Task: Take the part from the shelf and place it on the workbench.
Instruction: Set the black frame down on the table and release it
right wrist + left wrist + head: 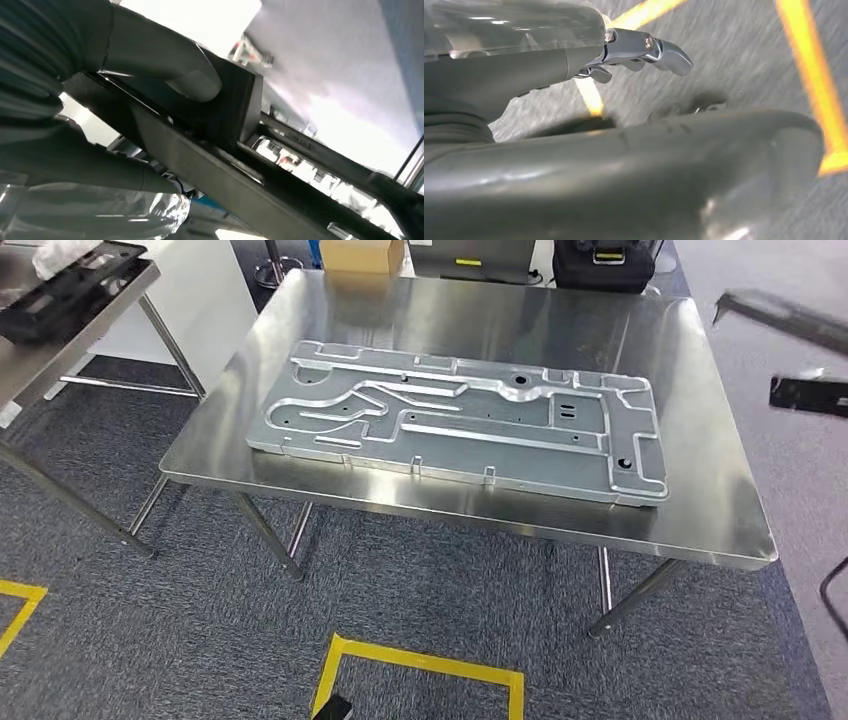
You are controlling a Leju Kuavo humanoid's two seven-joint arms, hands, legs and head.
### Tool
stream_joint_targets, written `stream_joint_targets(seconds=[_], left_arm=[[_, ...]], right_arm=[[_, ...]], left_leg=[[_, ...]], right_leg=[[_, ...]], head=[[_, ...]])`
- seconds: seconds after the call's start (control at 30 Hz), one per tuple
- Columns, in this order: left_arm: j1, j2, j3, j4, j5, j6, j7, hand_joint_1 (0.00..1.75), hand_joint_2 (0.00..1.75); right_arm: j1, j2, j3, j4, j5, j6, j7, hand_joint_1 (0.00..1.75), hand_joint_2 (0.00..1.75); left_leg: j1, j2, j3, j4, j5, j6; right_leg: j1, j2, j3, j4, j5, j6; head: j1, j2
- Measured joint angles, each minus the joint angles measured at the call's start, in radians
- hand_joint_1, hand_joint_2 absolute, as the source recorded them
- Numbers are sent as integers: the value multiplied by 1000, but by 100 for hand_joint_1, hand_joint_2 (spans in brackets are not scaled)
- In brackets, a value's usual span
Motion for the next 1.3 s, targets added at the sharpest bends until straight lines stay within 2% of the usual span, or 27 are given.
stream_joint_targets(seconds=[0.03, 0.1, 0.13, 0.17, 0.2, 0.23, 0.3, 0.33, 0.37, 0.43, 0.5, 0.6, 0.67, 0.7, 0.73, 0.8, 0.83, 0.87, 0.93, 1.0, 1.03, 1.1, 1.13, 1.17, 1.2, 1.27, 1.3], left_arm=[[-2, 0, 0, 0, 0, 1, 0, 0, 0], [-2, 0, 0, 0, 1, 1, -1, 0, 0], [-1, -1, 0, 0, 1, 1, -1, 0, 0], [2, -1, 0, 0, 1, 1, 0, 0, 0], [4, -1, 0, 0, 1, 2, 0, 0, 0], [7, -1, 0, 0, 1, 2, 0, 0, 0], [9, -2, 1, 2, 1, 2, 0, 0, 0], [9, -2, 1, 2, 1, 3, 0, 0, 0], [9, -1, 1, 1, 1, 3, 0, 0, 0], [6, 1, 1, -1, 1, 4, -1, 0, 0], [-2, 2, 1, -1, 1, 5, 0, 0, 0], [-7, 1, 2, -1, 1, 5, 0, 0, 0], [-2, 1, 2, -1, 1, 5, 0, 0, 0], [1, 1, 2, -1, 1, 5, 0, 0, 0], [4, 1, 2, -1, 1, 5, 0, 0, 0], [11, 2, 2, 1, 2, 7, 4, 0, 0], [13, 2, 4, 2, 4, 10, 10, 0, 0], [12, 2, 5, 3, 7, 13, 18, 0, 0], [1, 1, 10, 2, 17, 17, 32, 0, 0], [-13, -1, 18, 0, 27, 17, 36, 0, 0], [-19, -3, 23, -1, 31, 16, 36, 0, 0], [-28, -8, 32, -1, 38, 17, 36, 0, 0], [-30, -9, 36, -1, 39, 18, 36, 0, 0], [-31, -10, 40, -1, 39, 20, 37, 0, 0], [-29, -11, 45, -1, 39, 23, 38, 0, 0], [-25, -11, 53, -1, 38, 31, 40, 0, 0], [-26, -11, 55, 0, 39, 36, 40, 0, 0]], right_arm=[[-13, 5, 6, 3, -4, 4, -1, 175, 175], [-19, 13, 22, 13, -15, 8, -3, 175, 175], [-18, 18, 28, 18, -20, 9, -4, 175, 175], [-17, 21, 34, 24, -23, 9, -4, 175, 175], [-17, 23, 39, 29, -25, 9, -4, 175, 175], [-16, 25, 44, 35, -27, 9, -4, 175, 175], [-15, 26, 53, 50, -29, 9, -5, 175, 175], [-15, 26, 57, 55, -30, 9, -5, 175, 175], [-18, 28, 59, 58, -31, 8, -5, 175, 175], [-37, 31, 60, 56, -32, 6, -4, 175, 175], [-67, 35, 61, 56, -32, 5, -4, 175, 175], [-93, 37, 62, 56, -32, 5, -4, 175, 175], [-93, 37, 64, 56, -32, 5, -4, 175, 175], [-93, 37, 65, 56, -32, 5, -4, 175, 175], [-92, 38, 67, 57, -32, 5, -4, 175, 175], [-85, 41, 70, 62, -35, 3, -4, 175, 175], [-79, 43, 72, 65, -42, 2, -4, 175, 175], [-73, 45, 74, 69, -53, -2, -5, 175, 175], [-58, 56, 74, 74, -84, -18, -7, 175, 175], [-30, 73, 73, 82, -108, -66, -9, 175, 175], [-10, 86, 74, 93, -113, -101, -6, 175, 175], [45, 133, 78, 125, -110, -161, 6, 175, 175], [76, 165, 82, 143, -107, -177, 15, 175, 175], [103, 198, 86, 159, -104, -186, 23, 175, 175], [126, 236, 90, 172, -105, -194, 23, 175, 175], [157, 322, 95, 190, -112, -222, 3, 175, 175], [171, 370, 97, 197, -115, -240, -6, 175, 175]], left_leg=[[3, 1, 22, -2, -20, 1], [9, 3, 76, -8, -62, 0], [12, 2, 109, -13, -83, -2], [13, 1, 144, -18, -105, -3], [14, -1, 178, -24, -126, -5], [15, -3, 209, -30, -147, -6], [13, -6, 269, -34, -196, -10], [11, -7, 299, -40, -220, -13], [9, -5, 323, -34, -231, -17], [1, 7, 347, -5, -225, -26], [3, 26, 300, 98, -219, -41], [29, 38, 137, 285, -304, -69], [43, 41, 54, 302, -353, -81], [47, 42, 28, 269, -345, -83], [49, 44, 7, 214, -293, -81], [46, 43, -22, 90, -95, -67], [42, 42, -32, 56, -13, -61], [39, 41, -37, 43, 27, -55], [37, 40, -28, 51, 7, -45], [39, 39, -5, 36, -14, -36], [40, 38, 9, 27, -23, -34], [40, 38, 38, 20, -47, -32], [40, 37, 55, 19, -61, -33], [40, 36, 72, 20, -76, -35], [39, 33, 90, 21, -92, -37], [38, 31, 119, 26, -123, -44], [37, 31, 130, 30, -137, -50]], right_leg=[[-2, -9, -47, 62, -14, 7], [-7, -14, -123, 107, -107, 18], [-10, -15, -151, 96, -155, 23], [-13, -16, -175, 67, -182, 25], [-15, -18, -192, 22, -172, 27], [-16, -21, -204, -40, -109, 28], [-14, -34, -215, -159, 84, 24], [-13, -39, -208, -190, 152, 16], [-11, -39, -197, -204, 176, 7], [-17, -27, -151, -204, 151, -11], [-24, -18, -112, -209, 123, -22], [-28, -10, -70, -209, 84, -24], [-32, -4, -35, -209, 55, -17], [-35, -2, -15, -209, 39, -14], [-36, -1, 5, -209, 22, -10], [-37, 4, 38, -205, -8, 1], [-37, 6, 50, -205, -22, 10], [-39, 10, 57, -206, -34, 19], [-43, 10, 73, -217, -59, 36], [-46, -3, 57, -178, -81, 42], [-44, -11, 21, -121, -94, 43], [-40, -16, -97, 33, -114, 43], [-39, -16, -156, 87, -104, 42], [-38, -17, -200, 104, -73, 41], [-38, -17, -225, 80, -18, 38], [-35, -14, -231, -44, 116, 28], [-32, -12, -223, -96, 158, 22]], head=[[0, 0], [0, 0], [0, 0], [0, 0], [0, 0], [0, 0], [0, 0], [1, 0], [2, 0], [1, 0], [0, 0], [0, 0], [0, 0], [0, 0], [0, 0], [-1, 0], [-1, 0], [-2, 0], [-5, 0], [-5, 0], [-4, 0], [-4, 0], [-4, 0], [-3, 0], [-4, 0], [-4, 0], [-4, 0]])
